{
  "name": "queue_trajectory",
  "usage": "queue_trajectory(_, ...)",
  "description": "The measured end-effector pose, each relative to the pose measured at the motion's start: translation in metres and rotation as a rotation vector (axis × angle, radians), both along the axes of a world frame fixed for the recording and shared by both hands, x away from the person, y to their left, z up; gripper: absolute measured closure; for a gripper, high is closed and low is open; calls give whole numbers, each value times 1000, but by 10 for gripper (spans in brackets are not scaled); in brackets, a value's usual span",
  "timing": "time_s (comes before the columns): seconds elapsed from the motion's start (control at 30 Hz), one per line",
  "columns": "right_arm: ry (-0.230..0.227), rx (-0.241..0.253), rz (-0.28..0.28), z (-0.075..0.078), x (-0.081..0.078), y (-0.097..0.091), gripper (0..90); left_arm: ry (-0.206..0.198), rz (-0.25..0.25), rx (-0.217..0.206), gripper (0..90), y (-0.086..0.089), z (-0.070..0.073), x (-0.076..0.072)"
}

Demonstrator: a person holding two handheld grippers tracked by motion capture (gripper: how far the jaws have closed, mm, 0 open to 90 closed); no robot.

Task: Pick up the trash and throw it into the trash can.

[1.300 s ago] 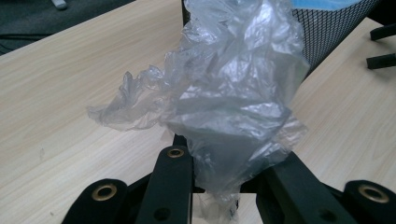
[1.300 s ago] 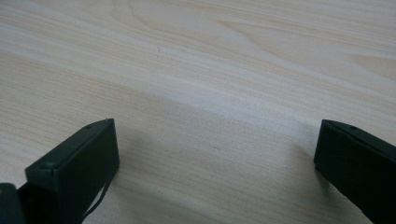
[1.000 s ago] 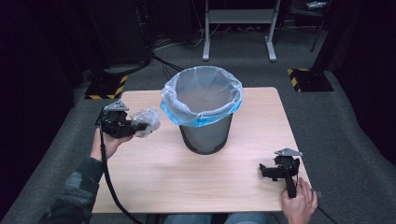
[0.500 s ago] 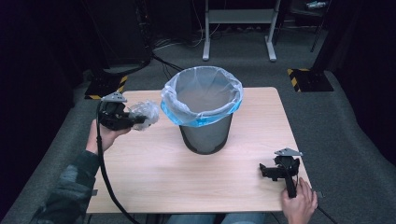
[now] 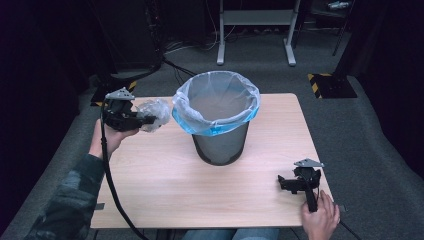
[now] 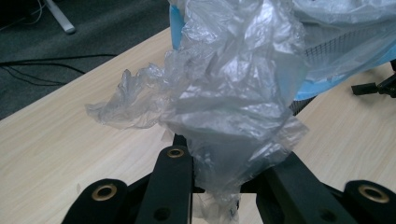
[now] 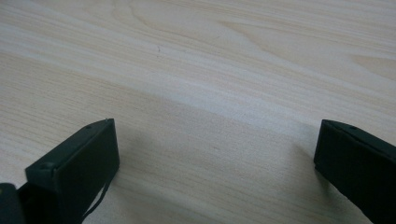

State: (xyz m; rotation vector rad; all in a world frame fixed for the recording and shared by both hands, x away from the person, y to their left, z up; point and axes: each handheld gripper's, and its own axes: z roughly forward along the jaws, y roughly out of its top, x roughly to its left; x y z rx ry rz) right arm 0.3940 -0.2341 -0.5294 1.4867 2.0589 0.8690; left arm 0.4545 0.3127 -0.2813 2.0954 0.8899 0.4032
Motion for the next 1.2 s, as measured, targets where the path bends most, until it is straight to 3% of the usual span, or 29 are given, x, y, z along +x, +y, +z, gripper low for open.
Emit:
queue_trajectory(0.27, 0, 0, 0, 0, 0, 0, 0, -22, -6, -20, 794, -5, 21, 2)
queue_trajectory(0.77, 0, 0, 1, 0, 0, 0, 0, -47, -32, -40, 794, -15, 40, 13)
queue_trajectory(1.2, 0, 2, 1, 0, 0, 0, 0, -53, -68, -8, 793, -39, 58, 27)
